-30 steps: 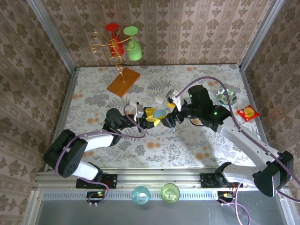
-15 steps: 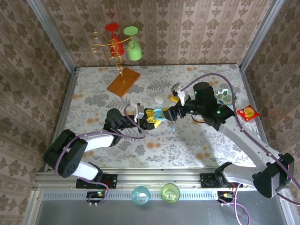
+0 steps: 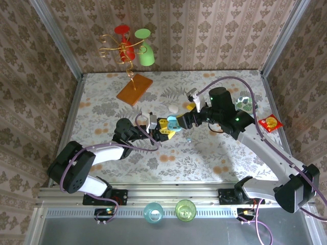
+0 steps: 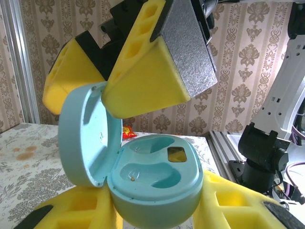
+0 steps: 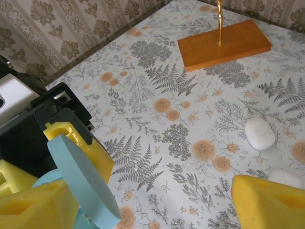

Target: Insert wireless bluetooth earbuds into charging case

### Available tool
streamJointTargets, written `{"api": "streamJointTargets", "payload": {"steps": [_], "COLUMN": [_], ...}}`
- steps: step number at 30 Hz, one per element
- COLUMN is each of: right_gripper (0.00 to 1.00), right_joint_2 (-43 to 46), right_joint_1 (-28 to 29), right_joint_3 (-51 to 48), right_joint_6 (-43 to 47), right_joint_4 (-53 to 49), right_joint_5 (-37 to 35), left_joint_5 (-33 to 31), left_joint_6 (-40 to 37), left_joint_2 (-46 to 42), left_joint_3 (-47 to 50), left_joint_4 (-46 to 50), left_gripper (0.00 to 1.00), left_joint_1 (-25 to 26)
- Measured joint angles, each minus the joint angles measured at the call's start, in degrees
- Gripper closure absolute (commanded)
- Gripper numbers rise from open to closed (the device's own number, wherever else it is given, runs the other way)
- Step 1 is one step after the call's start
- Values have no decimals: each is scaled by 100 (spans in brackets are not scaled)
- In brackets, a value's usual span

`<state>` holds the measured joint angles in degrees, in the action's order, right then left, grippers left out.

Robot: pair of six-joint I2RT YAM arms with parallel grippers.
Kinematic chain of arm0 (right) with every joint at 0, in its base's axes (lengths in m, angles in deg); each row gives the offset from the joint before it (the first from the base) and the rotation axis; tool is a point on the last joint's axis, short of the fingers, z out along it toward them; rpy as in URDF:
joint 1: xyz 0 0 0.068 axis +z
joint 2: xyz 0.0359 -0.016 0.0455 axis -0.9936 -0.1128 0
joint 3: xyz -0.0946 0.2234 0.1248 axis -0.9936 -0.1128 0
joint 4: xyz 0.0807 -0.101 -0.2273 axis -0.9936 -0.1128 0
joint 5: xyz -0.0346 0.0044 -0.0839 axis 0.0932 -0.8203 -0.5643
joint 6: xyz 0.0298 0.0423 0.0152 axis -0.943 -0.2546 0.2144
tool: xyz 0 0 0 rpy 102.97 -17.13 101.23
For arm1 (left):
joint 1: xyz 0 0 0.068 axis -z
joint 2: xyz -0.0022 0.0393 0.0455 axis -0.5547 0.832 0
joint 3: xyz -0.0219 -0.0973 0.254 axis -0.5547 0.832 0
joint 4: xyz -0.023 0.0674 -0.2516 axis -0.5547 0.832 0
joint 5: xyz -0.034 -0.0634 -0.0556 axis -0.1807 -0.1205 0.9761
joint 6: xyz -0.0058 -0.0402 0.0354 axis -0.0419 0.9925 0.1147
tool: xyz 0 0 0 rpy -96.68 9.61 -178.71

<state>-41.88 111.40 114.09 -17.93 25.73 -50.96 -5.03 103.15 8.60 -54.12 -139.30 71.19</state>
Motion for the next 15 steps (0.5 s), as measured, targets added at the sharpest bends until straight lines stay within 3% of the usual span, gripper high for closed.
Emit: {"api": "streamJointTargets", "payload": {"steps": [5, 15], "right_gripper": [29, 28], "right_joint_2": [-26, 166], "right_joint_1": [-15, -31], "right_joint_3": [20, -87], "right_joint_6": [-37, 28], "right_joint_4": [-63, -20], "right_joint_5": [254, 828], "left_joint_5": [-37, -57], "left_joint_6": [0, 0], "left_joint_2": [0, 0], "left_joint_3": [2, 0], "left_joint_4": [7, 0], "left_gripper": [80, 80], "left_joint_1": [2, 2]}}
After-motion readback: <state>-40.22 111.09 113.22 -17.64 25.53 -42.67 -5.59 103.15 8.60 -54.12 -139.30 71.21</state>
